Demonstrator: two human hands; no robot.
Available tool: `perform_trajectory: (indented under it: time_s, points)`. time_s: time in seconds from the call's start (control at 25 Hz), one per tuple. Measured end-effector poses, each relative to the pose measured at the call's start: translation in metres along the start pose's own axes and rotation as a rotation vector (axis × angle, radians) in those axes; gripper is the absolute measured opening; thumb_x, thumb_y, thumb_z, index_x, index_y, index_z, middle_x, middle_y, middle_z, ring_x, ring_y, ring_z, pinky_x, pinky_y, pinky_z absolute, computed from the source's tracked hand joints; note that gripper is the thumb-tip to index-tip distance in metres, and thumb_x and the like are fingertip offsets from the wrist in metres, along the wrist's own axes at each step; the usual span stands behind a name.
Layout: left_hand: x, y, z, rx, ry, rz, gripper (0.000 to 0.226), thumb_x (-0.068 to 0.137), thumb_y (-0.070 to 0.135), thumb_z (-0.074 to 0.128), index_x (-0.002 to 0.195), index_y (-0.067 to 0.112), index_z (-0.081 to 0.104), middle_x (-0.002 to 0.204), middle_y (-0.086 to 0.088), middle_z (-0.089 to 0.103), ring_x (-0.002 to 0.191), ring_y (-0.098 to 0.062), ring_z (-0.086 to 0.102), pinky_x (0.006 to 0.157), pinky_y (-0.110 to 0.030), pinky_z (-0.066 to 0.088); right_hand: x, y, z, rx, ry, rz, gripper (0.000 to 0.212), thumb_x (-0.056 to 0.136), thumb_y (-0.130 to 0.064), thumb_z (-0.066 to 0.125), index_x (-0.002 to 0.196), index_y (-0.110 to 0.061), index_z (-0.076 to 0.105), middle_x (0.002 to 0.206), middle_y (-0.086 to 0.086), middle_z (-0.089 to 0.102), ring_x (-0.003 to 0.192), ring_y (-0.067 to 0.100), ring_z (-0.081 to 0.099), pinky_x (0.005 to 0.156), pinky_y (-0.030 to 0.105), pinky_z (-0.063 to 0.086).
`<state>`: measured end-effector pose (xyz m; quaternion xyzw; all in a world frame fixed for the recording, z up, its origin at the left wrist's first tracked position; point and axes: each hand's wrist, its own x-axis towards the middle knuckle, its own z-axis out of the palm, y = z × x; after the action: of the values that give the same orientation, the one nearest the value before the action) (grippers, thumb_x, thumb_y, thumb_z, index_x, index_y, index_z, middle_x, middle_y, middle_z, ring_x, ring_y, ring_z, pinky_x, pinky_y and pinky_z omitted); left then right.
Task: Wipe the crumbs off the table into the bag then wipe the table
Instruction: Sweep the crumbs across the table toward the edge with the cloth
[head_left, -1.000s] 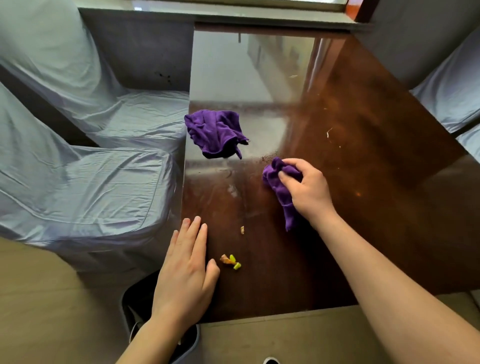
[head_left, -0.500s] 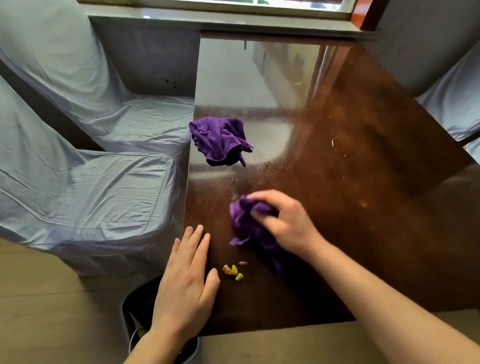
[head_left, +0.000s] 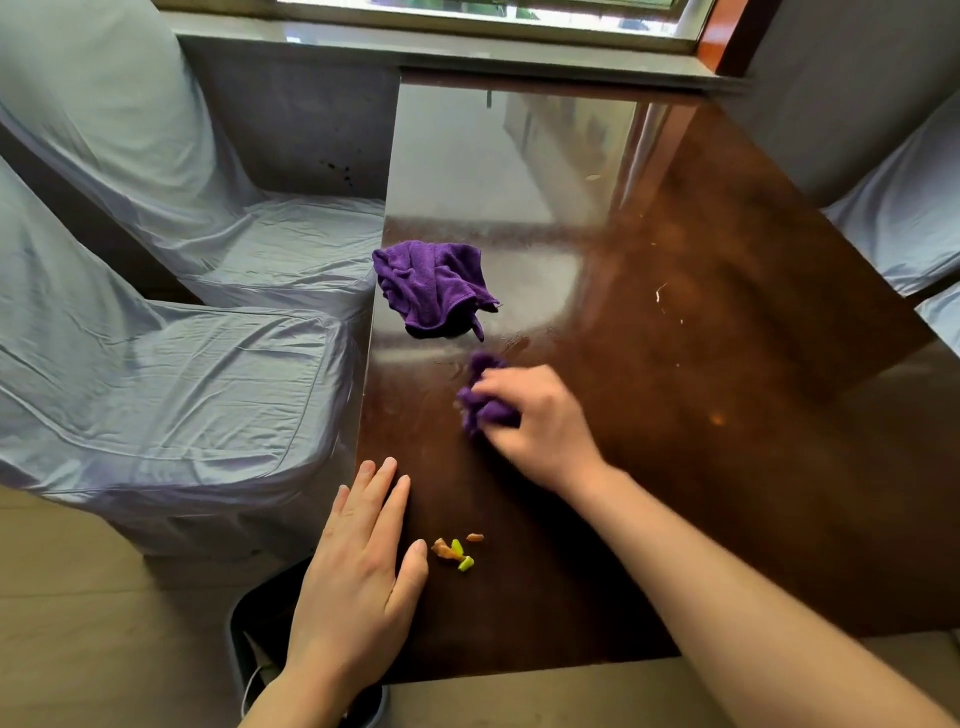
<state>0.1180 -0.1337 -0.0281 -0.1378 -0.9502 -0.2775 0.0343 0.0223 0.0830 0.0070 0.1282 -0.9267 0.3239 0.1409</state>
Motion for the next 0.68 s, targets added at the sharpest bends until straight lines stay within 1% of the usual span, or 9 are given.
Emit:
perform_trajectory:
  time_s: [0.08, 0.16, 0.2, 0.28, 0.32, 0.4, 0.52, 0.6, 0.68]
  points:
    - [0.0, 0.0, 0.0, 0.006, -0.006, 0.003, 0.066, 0.088, 0.045, 0.03, 0.146, 0.014, 0.036, 0.158, 0.002, 0.022, 0.148, -0.008, 0.007, 0.12, -0.033, 0.005, -0.028, -0.017, 0.004, 0.058, -0.125, -0.121, 0.028, 0.075, -0.019, 0.074, 0.102, -0.015, 0.076, 0.112, 0.003, 0.075, 0.107, 0.02, 0.067, 0.092, 0.039, 0.05]
    - [0.0, -0.001, 0.0, 0.012, -0.011, 0.0, 0.066, 0.089, 0.046, 0.029, 0.147, 0.015, 0.035, 0.159, 0.003, 0.021, 0.148, -0.007, 0.005, 0.12, -0.032, 0.004, -0.04, -0.022, 0.001, 0.158, -0.217, -0.127, 0.027, 0.077, -0.016, 0.073, 0.104, -0.016, 0.074, 0.112, -0.001, 0.075, 0.104, 0.015, 0.066, 0.092, 0.032, 0.05]
    - [0.0, 0.0, 0.0, 0.011, -0.013, 0.001, 0.065, 0.089, 0.046, 0.029, 0.147, 0.016, 0.034, 0.159, 0.003, 0.021, 0.147, -0.007, 0.005, 0.12, -0.033, 0.004, -0.04, -0.022, -0.005, 0.265, -0.213, -0.042, 0.026, 0.078, -0.013, 0.074, 0.104, -0.018, 0.074, 0.108, -0.004, 0.075, 0.101, 0.011, 0.066, 0.09, 0.028, 0.051]
    - [0.0, 0.001, -0.001, 0.006, -0.012, -0.002, 0.065, 0.089, 0.046, 0.028, 0.147, 0.016, 0.034, 0.159, 0.004, 0.02, 0.147, -0.006, 0.004, 0.12, -0.033, 0.004, -0.037, -0.012, -0.024, 0.427, -0.066, 0.168, 0.027, 0.078, -0.013, 0.074, 0.102, -0.026, 0.072, 0.1, -0.013, 0.073, 0.095, -0.001, 0.066, 0.086, 0.019, 0.049]
    - [0.0, 0.001, -0.001, 0.003, -0.008, -0.004, 0.065, 0.089, 0.045, 0.027, 0.147, 0.016, 0.034, 0.159, 0.004, 0.02, 0.147, -0.006, 0.004, 0.12, -0.033, 0.004, -0.037, -0.004, -0.035, 0.415, 0.024, 0.235, 0.03, 0.078, -0.014, 0.074, 0.104, -0.029, 0.071, 0.1, -0.016, 0.072, 0.094, -0.003, 0.065, 0.086, 0.016, 0.048]
    - [-0.001, 0.001, -0.001, -0.011, 0.001, 0.0, 0.064, 0.09, 0.043, 0.027, 0.147, 0.015, 0.034, 0.159, 0.004, 0.02, 0.147, -0.006, 0.004, 0.12, -0.032, 0.003, -0.046, 0.012, -0.049, 0.198, 0.092, 0.295, 0.038, 0.078, -0.011, 0.075, 0.112, -0.026, 0.072, 0.11, -0.013, 0.072, 0.102, 0.006, 0.066, 0.092, 0.02, 0.047]
    - [-0.001, 0.001, -0.002, -0.069, 0.034, 0.002, 0.062, 0.09, 0.04, 0.027, 0.145, 0.014, 0.038, 0.158, 0.004, 0.023, 0.147, -0.004, 0.006, 0.12, -0.029, 0.003, -0.081, 0.007, -0.047, -0.147, -0.007, 0.238, 0.053, 0.071, -0.001, 0.079, 0.122, -0.012, 0.069, 0.129, 0.005, 0.067, 0.108, 0.029, 0.062, 0.1, 0.035, 0.047]
    - [0.0, 0.001, -0.002, -0.145, 0.058, -0.005, 0.061, 0.089, 0.038, 0.027, 0.142, 0.012, 0.042, 0.156, 0.003, 0.028, 0.146, -0.004, 0.01, 0.121, -0.03, 0.006, -0.103, -0.012, -0.033, -0.155, -0.032, 0.169, 0.054, 0.07, -0.006, 0.077, 0.123, -0.009, 0.069, 0.13, 0.008, 0.067, 0.104, 0.031, 0.062, 0.098, 0.039, 0.049]
    - [-0.002, 0.001, -0.004, -0.246, 0.08, -0.026, 0.061, 0.088, 0.036, 0.028, 0.139, 0.009, 0.046, 0.153, 0.001, 0.034, 0.146, -0.007, 0.017, 0.121, -0.035, 0.012, -0.12, -0.045, -0.01, -0.108, -0.019, 0.149, 0.051, 0.07, -0.013, 0.072, 0.122, -0.01, 0.07, 0.129, 0.007, 0.068, 0.101, 0.029, 0.062, 0.096, 0.036, 0.048]
